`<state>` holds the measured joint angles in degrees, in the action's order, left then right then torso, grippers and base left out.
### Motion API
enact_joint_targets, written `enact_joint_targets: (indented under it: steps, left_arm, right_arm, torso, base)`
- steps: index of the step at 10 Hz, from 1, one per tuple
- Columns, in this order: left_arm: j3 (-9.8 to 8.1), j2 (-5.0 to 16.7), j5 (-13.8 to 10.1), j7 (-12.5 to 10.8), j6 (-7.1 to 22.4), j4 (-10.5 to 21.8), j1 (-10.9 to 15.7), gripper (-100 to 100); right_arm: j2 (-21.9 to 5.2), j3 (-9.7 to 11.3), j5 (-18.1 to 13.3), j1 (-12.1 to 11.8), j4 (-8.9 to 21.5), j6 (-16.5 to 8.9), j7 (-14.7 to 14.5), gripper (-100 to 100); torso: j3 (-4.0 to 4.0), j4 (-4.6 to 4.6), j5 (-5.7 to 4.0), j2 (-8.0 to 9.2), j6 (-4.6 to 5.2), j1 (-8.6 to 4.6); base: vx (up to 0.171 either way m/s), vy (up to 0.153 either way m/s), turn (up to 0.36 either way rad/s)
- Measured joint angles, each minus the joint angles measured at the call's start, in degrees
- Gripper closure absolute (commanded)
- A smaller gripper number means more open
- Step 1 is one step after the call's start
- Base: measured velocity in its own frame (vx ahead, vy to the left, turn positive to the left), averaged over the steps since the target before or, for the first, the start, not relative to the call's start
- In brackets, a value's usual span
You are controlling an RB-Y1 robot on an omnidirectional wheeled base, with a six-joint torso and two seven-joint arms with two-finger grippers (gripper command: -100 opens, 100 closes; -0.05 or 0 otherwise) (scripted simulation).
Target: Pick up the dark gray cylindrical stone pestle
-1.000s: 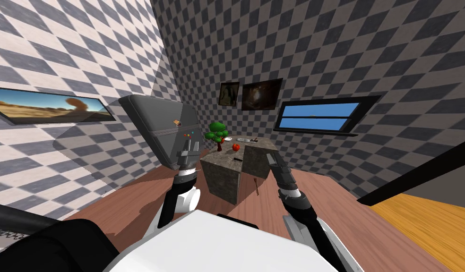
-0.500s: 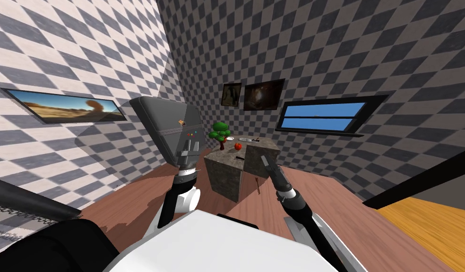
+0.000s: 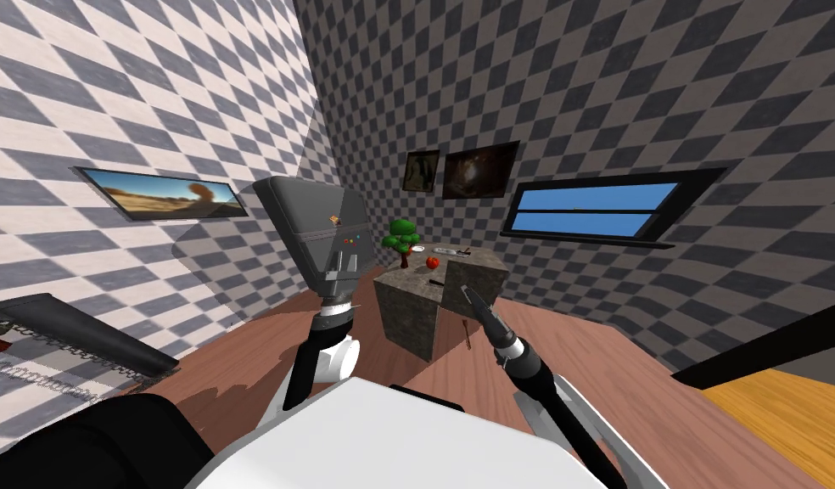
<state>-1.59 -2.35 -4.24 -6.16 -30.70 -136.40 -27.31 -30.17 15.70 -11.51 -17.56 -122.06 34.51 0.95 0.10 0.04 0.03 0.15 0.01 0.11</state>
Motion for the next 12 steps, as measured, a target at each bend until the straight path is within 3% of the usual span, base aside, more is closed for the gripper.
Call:
enact_joint_targets:
  steps: [4, 9, 12]
  left_arm:
    - [0.0, 0.0, 0.0, 0.0, 0.0, 0.0, 0.0, 0]
    - [0.0, 0.0, 0.0, 0.0, 0.0, 0.0, 0.0, 0]
    - [0.0, 0.0, 0.0, 0.0, 0.0, 0.0, 0.0, 0]
  right_arm:
    - [-6.5, 2.4, -1.8, 1.5, 3.2, 2.1, -0.1, -100]
    - [-14.3, 6.5, -4.8, 5.1, 9.5, 3.9, -0.2, -100]
    - [-18.9, 8.6, -6.5, 5.7, 12.5, 5.3, -0.7, -100]
  torso:
    - [-0.05, -0.02, 0.01, -0.08, 0.0, 0.03]
    - [-0.1, -0.04, 0.02, -0.18, -0.03, 0.12]
    - [-0.11, -0.04, 0.02, -0.19, 0.0, 0.05]
  base:
    - [-0.024, 0.051, 0.11]
    - [-0.005, 0.061, 0.114]
    - [0.009, 0.063, 0.148]
